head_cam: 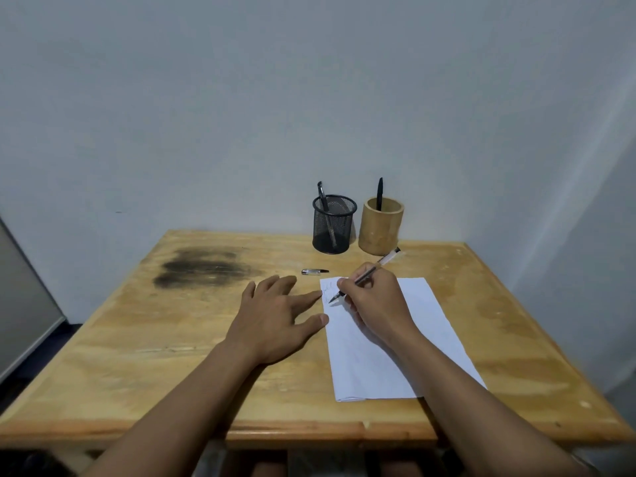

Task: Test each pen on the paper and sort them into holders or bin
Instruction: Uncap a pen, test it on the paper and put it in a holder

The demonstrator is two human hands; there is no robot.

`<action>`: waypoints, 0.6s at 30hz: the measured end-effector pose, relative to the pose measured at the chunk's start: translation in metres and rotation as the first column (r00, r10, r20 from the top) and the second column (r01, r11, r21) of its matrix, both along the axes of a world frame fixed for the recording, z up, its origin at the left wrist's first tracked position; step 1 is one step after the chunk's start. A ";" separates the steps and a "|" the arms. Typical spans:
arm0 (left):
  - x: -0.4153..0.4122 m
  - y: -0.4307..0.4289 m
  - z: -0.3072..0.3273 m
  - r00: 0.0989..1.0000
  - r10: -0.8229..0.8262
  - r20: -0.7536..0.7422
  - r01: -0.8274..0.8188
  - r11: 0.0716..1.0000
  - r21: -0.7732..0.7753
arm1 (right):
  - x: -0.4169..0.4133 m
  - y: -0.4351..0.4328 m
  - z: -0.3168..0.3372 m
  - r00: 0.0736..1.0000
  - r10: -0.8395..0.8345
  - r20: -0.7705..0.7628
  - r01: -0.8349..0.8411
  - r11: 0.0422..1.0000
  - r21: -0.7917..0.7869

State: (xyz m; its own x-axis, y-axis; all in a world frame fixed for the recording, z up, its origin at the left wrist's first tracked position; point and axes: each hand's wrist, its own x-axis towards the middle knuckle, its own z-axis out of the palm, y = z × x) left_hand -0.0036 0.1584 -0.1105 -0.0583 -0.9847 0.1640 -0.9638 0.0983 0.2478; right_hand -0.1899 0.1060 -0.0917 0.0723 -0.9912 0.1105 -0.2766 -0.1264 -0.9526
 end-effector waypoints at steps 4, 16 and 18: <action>0.000 0.000 0.000 1.000 0.000 0.025 0.000 1.000 0.003 | 0.000 0.004 -0.002 0.993 -0.013 -0.115 0.008 0.999 -0.048; 0.000 0.001 0.000 0.998 -0.010 0.056 0.009 1.000 0.014 | 0.002 0.008 0.000 0.973 -0.018 -0.231 0.006 0.999 -0.052; 0.000 0.000 0.000 0.998 -0.010 0.060 0.010 1.000 0.009 | 0.002 0.008 0.001 0.968 -0.033 -0.249 0.016 0.997 -0.073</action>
